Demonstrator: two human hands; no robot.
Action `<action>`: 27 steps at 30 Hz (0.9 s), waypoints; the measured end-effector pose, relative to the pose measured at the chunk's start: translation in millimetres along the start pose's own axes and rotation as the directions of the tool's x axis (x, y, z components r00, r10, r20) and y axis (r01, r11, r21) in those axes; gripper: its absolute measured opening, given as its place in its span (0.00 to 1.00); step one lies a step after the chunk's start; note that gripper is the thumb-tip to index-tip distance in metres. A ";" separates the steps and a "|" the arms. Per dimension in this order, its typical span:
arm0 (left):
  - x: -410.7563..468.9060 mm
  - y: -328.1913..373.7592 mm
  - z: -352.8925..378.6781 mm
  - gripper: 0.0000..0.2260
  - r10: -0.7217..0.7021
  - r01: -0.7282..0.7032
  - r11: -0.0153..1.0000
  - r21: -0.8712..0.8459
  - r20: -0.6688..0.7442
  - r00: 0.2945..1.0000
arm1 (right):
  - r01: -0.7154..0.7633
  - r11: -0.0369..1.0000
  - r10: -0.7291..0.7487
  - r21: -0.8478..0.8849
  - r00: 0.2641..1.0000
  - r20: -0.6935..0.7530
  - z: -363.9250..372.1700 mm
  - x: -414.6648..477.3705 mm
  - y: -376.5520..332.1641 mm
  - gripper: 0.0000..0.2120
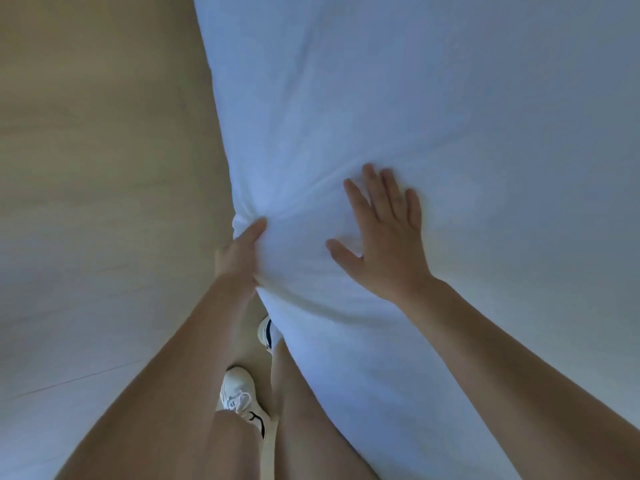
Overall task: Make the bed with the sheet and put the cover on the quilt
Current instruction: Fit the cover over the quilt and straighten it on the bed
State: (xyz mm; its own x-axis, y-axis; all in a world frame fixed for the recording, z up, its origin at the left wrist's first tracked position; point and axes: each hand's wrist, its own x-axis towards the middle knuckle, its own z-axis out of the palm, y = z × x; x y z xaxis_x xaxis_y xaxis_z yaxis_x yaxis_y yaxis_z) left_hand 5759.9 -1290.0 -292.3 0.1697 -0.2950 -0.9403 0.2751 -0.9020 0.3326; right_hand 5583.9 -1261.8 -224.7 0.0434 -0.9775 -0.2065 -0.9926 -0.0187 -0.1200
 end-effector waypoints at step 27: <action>119.2 291.4 101.0 0.24 -0.220 0.148 0.957 0.250 0.292 0.931 | -0.035 0.997 0.050 -0.063 0.964 0.261 -70.7 336.9 -50.5 0.32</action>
State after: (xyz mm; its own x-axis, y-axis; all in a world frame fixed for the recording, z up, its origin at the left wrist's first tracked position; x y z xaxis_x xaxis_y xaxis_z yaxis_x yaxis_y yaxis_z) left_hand 5764.7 -1619.8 -314.7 -0.1791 -0.1683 -0.9693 0.0520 -0.9855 0.1615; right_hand 5640.6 -1605.1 -219.6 0.0213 -0.8882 -0.4589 -0.9987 0.0025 -0.0513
